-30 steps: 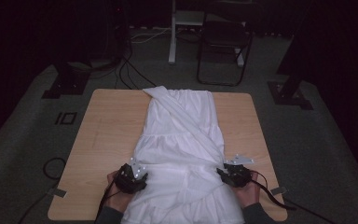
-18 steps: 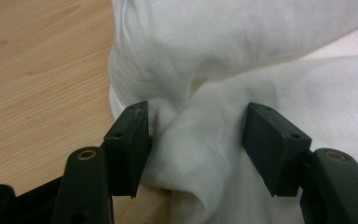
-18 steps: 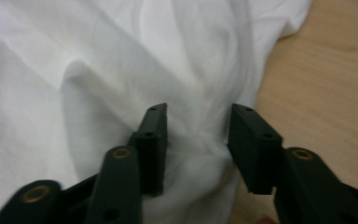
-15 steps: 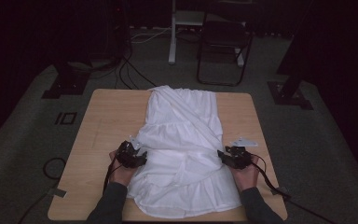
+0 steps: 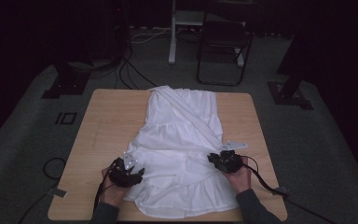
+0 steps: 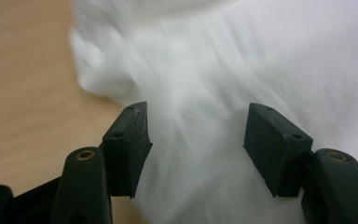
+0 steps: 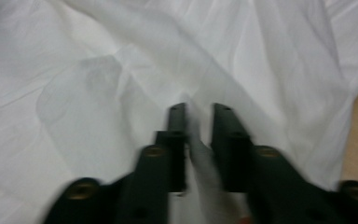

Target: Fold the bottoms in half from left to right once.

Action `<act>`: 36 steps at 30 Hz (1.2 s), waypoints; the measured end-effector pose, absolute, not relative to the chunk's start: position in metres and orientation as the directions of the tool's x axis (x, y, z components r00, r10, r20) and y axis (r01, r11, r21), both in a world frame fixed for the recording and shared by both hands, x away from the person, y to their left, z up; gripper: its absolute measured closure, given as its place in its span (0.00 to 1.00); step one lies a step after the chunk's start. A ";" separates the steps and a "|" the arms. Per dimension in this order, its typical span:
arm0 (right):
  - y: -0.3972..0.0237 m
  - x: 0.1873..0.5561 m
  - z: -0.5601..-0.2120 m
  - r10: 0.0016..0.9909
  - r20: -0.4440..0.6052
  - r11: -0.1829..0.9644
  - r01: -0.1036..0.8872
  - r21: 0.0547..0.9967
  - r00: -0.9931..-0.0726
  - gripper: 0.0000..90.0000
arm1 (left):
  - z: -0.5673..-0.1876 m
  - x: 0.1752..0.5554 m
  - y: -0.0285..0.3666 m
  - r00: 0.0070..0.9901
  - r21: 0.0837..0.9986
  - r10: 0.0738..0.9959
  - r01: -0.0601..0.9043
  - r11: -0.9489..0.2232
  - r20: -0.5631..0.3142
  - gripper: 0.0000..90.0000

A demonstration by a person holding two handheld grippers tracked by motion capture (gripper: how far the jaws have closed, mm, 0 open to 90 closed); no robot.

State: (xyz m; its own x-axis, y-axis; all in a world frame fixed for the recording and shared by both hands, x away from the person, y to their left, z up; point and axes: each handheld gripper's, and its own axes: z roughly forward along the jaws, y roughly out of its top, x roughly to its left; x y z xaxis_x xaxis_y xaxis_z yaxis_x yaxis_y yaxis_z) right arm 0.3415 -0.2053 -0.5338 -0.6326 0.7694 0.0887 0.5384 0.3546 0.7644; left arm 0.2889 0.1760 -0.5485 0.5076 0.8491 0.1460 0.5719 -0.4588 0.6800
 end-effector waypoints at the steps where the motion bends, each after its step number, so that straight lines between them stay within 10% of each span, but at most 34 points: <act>1: -0.208 0.338 -0.533 0.768 0.086 0.356 0.536 0.766 -0.634 0.97 | -0.552 0.286 0.175 0.518 0.670 0.843 0.574 -0.471 0.149 0.45; 12: -0.272 0.271 -0.540 0.774 0.102 0.328 0.533 0.780 -0.625 0.96 | -0.553 0.269 0.181 0.519 0.661 0.841 0.579 -0.477 0.152 0.44; 14: -0.278 0.268 -0.543 0.780 0.111 0.321 0.545 0.774 -0.616 0.81 | -0.553 0.270 0.181 0.520 0.663 0.840 0.576 -0.477 0.153 0.43; 19: -0.271 0.275 -0.527 0.786 0.129 0.255 0.509 0.822 -0.604 0.62 | -0.553 0.271 0.181 0.510 0.676 0.846 0.571 -0.466 0.152 0.43; 28: -0.221 0.327 -0.528 0.751 0.171 0.271 0.534 0.801 -0.638 0.56 | -0.556 0.272 0.187 0.506 0.684 0.854 0.580 -0.442 0.122 0.45; 36: -0.225 0.319 -0.537 0.706 0.191 0.303 0.534 0.789 -0.682 0.98 | -0.550 0.263 0.187 0.596 0.686 0.801 0.563 -0.461 0.049 0.98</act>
State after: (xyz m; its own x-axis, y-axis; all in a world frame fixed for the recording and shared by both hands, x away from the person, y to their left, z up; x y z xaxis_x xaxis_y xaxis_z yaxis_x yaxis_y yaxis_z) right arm 0.3189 -0.2250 -0.5370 -0.6824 0.7057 0.1909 0.5345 0.3034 0.7888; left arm 0.2634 0.1868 -0.5498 0.5960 0.8015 0.0490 0.5628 -0.4605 0.6864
